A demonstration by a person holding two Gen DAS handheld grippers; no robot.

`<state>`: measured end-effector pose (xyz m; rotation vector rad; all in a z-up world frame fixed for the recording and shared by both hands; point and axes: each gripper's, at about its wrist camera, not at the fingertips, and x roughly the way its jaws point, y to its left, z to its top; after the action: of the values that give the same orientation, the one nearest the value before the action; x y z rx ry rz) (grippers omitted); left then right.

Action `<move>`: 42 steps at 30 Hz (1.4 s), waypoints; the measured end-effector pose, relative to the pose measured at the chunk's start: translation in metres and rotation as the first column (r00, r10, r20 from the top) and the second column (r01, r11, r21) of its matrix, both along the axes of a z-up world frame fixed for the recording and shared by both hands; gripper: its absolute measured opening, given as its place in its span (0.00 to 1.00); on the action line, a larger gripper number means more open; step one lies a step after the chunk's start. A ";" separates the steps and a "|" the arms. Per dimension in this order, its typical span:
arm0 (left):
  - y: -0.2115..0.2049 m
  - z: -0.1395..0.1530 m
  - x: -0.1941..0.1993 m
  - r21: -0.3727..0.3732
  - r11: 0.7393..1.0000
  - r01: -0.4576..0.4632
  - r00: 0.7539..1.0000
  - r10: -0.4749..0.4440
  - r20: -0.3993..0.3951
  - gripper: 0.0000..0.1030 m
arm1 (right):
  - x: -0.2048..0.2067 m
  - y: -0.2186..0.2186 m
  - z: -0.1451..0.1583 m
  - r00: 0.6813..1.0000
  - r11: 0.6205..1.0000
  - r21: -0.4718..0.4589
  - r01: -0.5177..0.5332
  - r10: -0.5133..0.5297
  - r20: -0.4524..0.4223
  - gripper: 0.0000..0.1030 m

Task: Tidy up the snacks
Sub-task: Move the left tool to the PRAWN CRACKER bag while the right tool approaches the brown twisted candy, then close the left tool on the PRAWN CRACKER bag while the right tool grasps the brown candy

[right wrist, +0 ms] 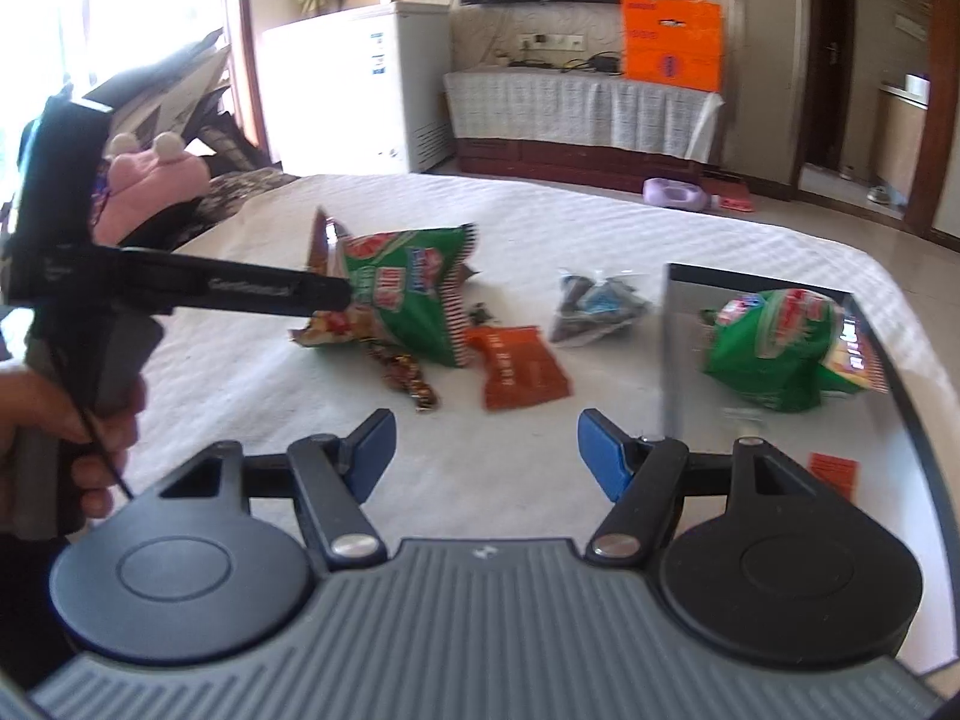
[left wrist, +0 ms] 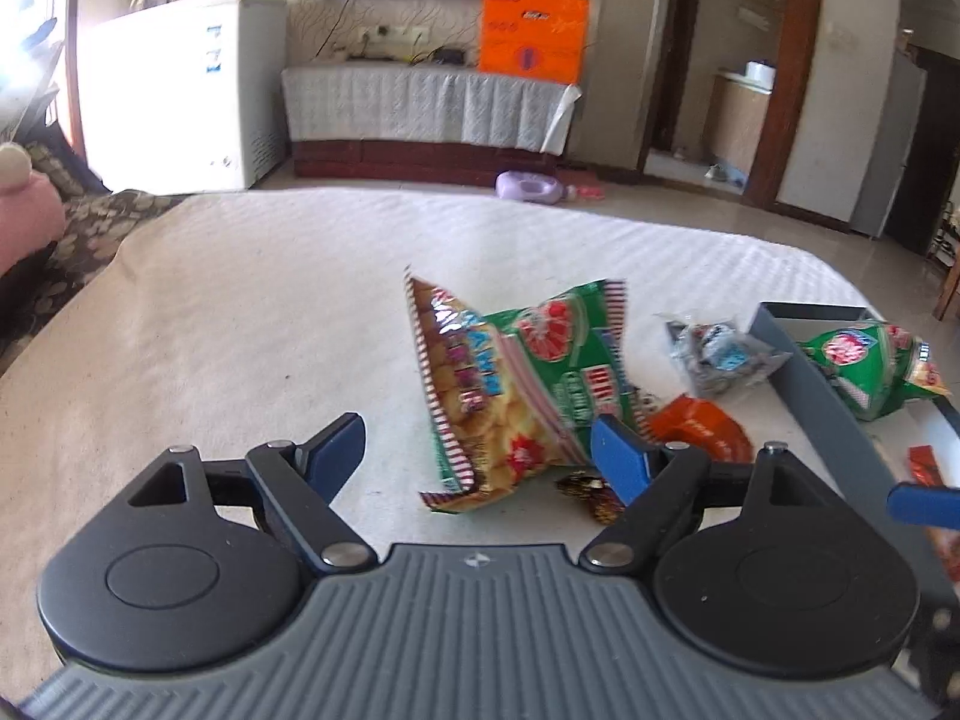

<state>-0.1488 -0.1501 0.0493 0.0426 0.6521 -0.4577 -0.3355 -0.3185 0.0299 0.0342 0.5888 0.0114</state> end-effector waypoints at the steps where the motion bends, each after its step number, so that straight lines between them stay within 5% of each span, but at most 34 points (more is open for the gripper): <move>1: 0.002 -0.001 0.005 -0.017 1.000 -0.002 1.000 0.002 -0.015 0.83 | 0.005 0.005 -0.002 1.000 1.000 -0.009 -0.017 0.017 -0.007 0.66; 6: 0.000 -0.004 0.023 -0.075 0.997 0.005 0.999 -0.008 -0.038 0.85 | 0.035 0.018 -0.012 0.998 0.998 -0.010 -0.057 0.056 -0.038 0.66; 21: -0.007 -0.007 0.031 -0.093 0.996 0.010 1.000 -0.013 -0.025 0.90 | 0.082 0.024 -0.024 0.992 0.994 -0.026 -0.111 0.109 -0.069 0.60; 42: -0.016 -0.017 0.049 -0.121 0.992 0.036 0.996 -0.045 -0.075 0.96 | 0.106 0.036 -0.038 0.979 0.985 -0.028 -0.172 0.167 -0.118 0.51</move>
<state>-0.0997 -0.1661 0.0318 -0.0760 0.6998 -0.5393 -0.2293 -0.2822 -0.0082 -0.0527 0.7061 0.1651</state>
